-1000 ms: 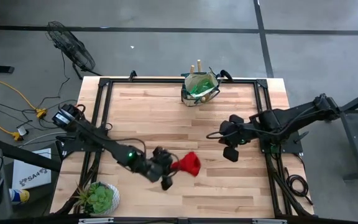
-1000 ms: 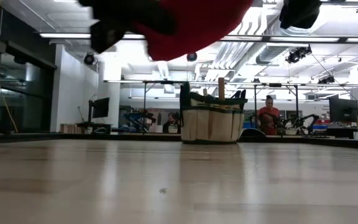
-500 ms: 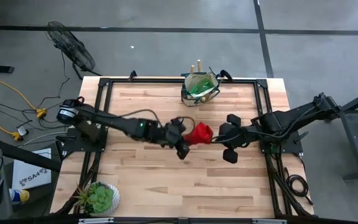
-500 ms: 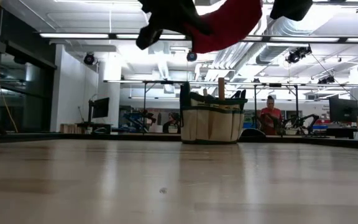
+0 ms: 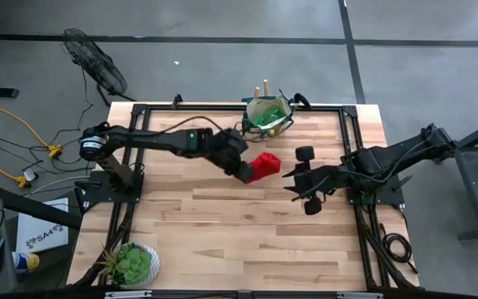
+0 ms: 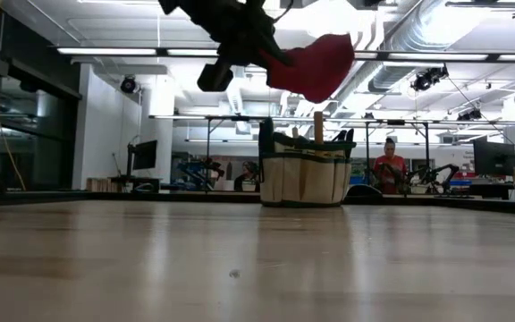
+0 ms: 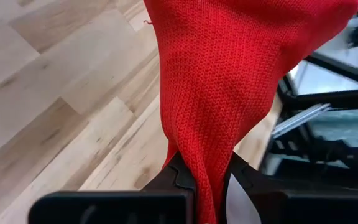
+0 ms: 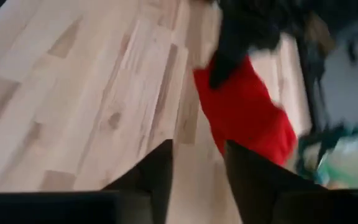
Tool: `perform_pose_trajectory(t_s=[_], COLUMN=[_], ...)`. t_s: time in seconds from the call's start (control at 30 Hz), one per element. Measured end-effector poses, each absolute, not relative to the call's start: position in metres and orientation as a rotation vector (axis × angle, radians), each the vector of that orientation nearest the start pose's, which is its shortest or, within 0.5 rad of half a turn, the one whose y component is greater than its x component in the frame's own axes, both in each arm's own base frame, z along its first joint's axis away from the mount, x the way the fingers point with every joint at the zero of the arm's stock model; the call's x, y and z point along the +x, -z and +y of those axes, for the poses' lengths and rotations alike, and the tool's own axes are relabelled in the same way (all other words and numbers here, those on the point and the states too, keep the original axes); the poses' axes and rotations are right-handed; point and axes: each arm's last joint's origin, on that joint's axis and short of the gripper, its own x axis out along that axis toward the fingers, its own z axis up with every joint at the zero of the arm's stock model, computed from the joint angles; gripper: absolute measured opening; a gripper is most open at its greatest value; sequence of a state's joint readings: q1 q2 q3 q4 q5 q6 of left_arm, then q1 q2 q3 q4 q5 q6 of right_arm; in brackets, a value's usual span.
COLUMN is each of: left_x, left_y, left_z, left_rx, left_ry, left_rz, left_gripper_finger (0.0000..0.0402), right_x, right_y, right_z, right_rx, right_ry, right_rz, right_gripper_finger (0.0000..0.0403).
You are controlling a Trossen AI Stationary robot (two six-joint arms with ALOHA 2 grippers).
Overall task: Pick & Place Garden tools in Gardening bag
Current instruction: Put the red gloves into the gardening bag
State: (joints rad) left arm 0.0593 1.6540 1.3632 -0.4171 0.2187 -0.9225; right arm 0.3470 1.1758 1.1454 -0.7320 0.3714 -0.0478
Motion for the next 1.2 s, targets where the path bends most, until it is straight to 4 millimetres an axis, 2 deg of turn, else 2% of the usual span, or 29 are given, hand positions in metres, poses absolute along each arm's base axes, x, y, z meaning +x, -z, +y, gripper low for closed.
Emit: perform_pose_trajectory(t_s=[0.1, 0.2, 0.37, 0.47, 0.67, 0.8, 0.93, 1.03, 1.2], left_x=[0.365, 0.364, 0.364, 0.365, 0.367, 0.367, 0.367, 0.367, 0.368], left_y=[-0.292, -0.292, -0.295, -0.298, -0.301, -0.302, -0.302, -0.302, -0.302], left_z=[0.030, 0.041, 0.051, 0.053, 0.054, 0.054, 0.054, 0.053, 0.054], left_rx=[-1.018, -1.052, -1.062, -1.062, -1.055, -1.045, -1.037, -1.024, -1.013], left_ry=[-0.158, -0.126, -0.067, -0.018, 0.030, 0.052, 0.060, 0.068, 0.074], left_rz=[0.730, 0.738, 0.719, 0.698, 0.681, 0.673, 0.673, 0.673, 0.664], left_gripper_finger=[0.0010, 0.0010, 0.0010, 0.0010, 0.0010, 0.0010, 0.0010, 0.0010, 0.0013], right_x=[0.230, 0.236, 0.247, 0.256, 0.270, 0.276, 0.278, 0.278, 0.277], right_y=[-0.336, -0.339, -0.337, -0.331, -0.319, -0.312, -0.311, -0.312, -0.312], right_z=[0.069, 0.066, 0.054, 0.045, 0.029, 0.023, 0.023, 0.023, 0.023], right_rx=[-0.455, -0.587, -0.715, -0.708, -0.681, -0.663, -0.659, -0.625, -0.604], right_ry=[-0.013, 0.053, 0.119, 0.120, 0.138, 0.147, 0.150, 0.164, 0.169], right_rz=[0.669, 0.639, 0.655, 0.687, 0.743, 0.776, 0.778, 0.762, 0.760], right_gripper_finger=[0.0168, 0.0211, 0.0264, 0.0278, 0.0281, 0.0270, 0.0234, 0.0187, 0.0087])
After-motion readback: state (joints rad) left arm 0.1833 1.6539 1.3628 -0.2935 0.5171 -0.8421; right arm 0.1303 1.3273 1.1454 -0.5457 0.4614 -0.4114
